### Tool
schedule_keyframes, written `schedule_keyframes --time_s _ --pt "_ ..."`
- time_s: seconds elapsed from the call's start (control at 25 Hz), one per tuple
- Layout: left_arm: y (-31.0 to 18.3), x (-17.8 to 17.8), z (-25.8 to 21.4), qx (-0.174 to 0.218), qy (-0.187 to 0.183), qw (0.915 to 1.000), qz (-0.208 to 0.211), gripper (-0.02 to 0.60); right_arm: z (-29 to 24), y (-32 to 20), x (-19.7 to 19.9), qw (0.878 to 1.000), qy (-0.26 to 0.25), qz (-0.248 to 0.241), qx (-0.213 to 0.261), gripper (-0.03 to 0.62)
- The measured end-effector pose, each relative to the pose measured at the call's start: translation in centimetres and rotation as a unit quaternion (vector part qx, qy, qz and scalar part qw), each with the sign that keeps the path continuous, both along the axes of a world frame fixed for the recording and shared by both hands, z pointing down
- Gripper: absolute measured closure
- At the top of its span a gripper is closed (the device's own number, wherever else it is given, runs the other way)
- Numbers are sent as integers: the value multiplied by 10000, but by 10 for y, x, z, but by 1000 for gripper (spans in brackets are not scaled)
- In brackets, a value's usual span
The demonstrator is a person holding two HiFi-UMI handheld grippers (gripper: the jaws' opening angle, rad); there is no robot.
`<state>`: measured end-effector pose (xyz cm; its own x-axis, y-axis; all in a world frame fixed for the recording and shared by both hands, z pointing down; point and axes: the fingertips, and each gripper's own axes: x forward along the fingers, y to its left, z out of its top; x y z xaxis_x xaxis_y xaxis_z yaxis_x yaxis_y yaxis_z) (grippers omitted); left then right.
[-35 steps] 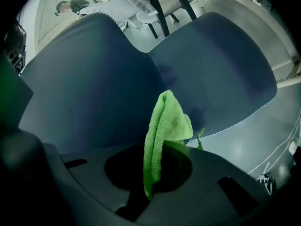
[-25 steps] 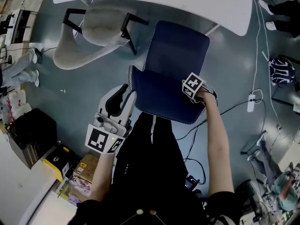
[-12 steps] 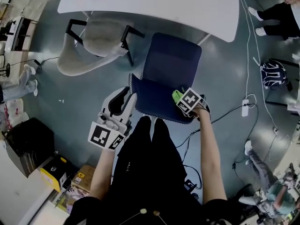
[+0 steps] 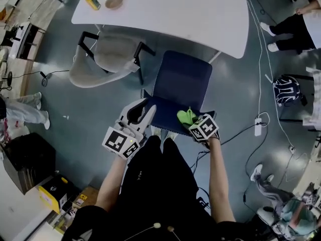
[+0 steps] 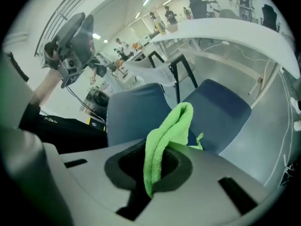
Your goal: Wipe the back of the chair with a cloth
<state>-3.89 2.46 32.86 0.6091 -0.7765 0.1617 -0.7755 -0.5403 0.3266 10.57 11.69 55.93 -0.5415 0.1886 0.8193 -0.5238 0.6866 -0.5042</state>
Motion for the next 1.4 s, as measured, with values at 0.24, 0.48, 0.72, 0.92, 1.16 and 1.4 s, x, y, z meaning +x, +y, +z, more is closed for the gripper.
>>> schedule_keyframes --time_s 0.24,0.48,0.72,0.92,1.16,1.4 --pt "2 17 -12 94 87 9994 330 485 -41 4 -23 9968 -581 204 506 576" --pt "5 28 -24 154 229 9979 582 485 -128 -10 -56 9563 -1998 1080 1844 576" --pt "9 38 -61 487 369 9962 623 485 -237 -32 -32 8486 -2292 2541 4035 576" --pt "19 57 -112 1074 212 9901 879 485 -326 -34 -9 7606 -2545 3157 5070 576" --pt "30 67 -151 1503 66 9840 949 562 -391 -22 8 6924 -2592 3489 5759 576" --pt "41 70 -160 1429 31 9847 996 575 -412 -14 14 6725 -2480 3558 5997 576"
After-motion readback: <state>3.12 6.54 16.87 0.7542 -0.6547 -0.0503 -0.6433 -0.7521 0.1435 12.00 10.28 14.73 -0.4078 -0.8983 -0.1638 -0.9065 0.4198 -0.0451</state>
